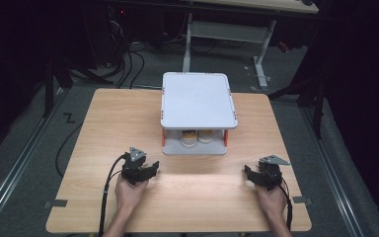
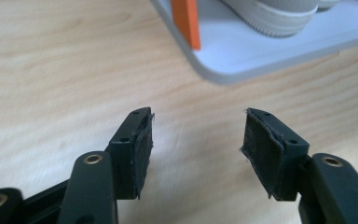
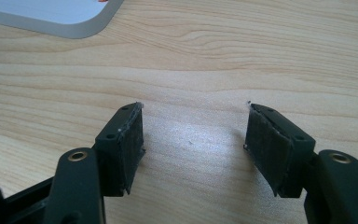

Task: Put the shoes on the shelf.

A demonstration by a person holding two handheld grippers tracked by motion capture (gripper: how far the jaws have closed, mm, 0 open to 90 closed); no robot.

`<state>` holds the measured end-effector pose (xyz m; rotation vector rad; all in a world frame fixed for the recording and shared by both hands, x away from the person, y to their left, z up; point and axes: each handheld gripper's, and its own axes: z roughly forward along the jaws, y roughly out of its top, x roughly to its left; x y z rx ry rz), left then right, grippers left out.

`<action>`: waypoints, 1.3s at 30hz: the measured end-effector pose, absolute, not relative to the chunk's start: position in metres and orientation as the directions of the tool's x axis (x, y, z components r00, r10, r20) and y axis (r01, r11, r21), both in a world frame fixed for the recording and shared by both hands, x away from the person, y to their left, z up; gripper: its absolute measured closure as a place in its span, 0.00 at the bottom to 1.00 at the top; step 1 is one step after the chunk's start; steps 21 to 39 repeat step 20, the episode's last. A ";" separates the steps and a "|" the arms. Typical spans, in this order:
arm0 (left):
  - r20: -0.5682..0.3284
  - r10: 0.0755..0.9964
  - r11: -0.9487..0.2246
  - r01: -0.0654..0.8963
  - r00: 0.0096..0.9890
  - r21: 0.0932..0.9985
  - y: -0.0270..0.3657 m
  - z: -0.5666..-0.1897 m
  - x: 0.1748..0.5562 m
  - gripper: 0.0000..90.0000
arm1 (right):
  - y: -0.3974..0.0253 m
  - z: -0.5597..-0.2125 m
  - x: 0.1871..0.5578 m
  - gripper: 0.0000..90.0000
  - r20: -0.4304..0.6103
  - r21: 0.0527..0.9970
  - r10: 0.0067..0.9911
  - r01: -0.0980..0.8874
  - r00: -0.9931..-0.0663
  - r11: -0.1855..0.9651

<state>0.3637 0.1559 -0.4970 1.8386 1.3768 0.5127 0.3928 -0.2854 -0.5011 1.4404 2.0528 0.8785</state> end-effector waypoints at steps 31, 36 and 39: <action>-0.002 0.950 -0.202 0.623 0.312 0.756 0.150 -0.506 0.351 0.42 | -0.285 -0.501 0.393 0.41 -0.023 0.735 0.943 0.634 -0.333 0.242; -0.002 0.950 -0.202 0.623 0.312 0.756 0.150 -0.506 0.351 0.42 | -0.285 -0.501 0.393 0.41 -0.023 0.735 0.943 0.634 -0.333 0.242; -0.002 0.950 -0.202 0.623 0.312 0.756 0.150 -0.506 0.351 0.42 | -0.285 -0.501 0.393 0.41 -0.023 0.735 0.943 0.634 -0.333 0.242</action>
